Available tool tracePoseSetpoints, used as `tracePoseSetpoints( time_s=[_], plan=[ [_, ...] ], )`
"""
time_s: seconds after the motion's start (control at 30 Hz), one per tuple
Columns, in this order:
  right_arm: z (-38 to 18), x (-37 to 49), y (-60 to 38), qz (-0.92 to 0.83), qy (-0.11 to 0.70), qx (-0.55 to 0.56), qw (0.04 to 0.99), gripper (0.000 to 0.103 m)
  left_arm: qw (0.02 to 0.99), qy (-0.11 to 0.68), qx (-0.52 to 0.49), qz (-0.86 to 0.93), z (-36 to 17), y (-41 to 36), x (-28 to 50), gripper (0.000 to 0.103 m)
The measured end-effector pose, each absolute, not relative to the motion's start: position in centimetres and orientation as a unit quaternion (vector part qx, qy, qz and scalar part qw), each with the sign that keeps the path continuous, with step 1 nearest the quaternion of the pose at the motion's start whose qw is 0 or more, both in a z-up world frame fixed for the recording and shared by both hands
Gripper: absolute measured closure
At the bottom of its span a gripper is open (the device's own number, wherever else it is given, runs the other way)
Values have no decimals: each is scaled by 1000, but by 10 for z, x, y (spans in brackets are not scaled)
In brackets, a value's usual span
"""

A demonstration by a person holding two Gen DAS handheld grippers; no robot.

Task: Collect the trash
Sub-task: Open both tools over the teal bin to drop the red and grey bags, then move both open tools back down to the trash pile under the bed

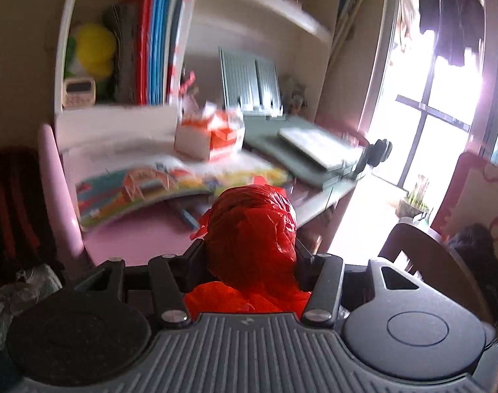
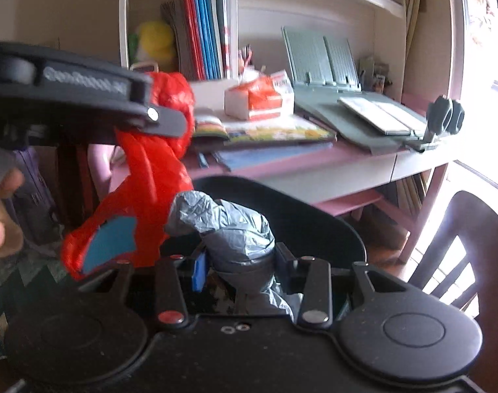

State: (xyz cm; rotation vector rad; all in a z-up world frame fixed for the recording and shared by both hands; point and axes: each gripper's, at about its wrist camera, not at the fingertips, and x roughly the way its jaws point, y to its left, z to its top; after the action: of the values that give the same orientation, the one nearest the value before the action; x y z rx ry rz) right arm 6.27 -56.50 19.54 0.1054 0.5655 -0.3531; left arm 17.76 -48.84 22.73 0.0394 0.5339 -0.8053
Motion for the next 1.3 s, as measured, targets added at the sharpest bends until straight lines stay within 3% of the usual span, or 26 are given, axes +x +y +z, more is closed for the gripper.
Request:
tracePoseSetpoints(
  time_s=[0.27,0.5,0.67,0.87,1.3],
  plan=[
    [178,72,-568,-164,311,49,935,61,871,317,74,-367,180,-510,190,49],
    [175,69,-575,-163,315,69,932,49,860,332,96,-375,168,-514,189,45],
    [180,59,-574,-163,308,70,935,44,863,318,101,-380,172,-506,181,28],
    [194,40,-565,-166,289,67,940,40,871,304,87,-375,188,-484,170,21],
    [227,14,-501,-125,273,36,953,32,897,278,42,-342,215,-381,145,21]
  ],
)
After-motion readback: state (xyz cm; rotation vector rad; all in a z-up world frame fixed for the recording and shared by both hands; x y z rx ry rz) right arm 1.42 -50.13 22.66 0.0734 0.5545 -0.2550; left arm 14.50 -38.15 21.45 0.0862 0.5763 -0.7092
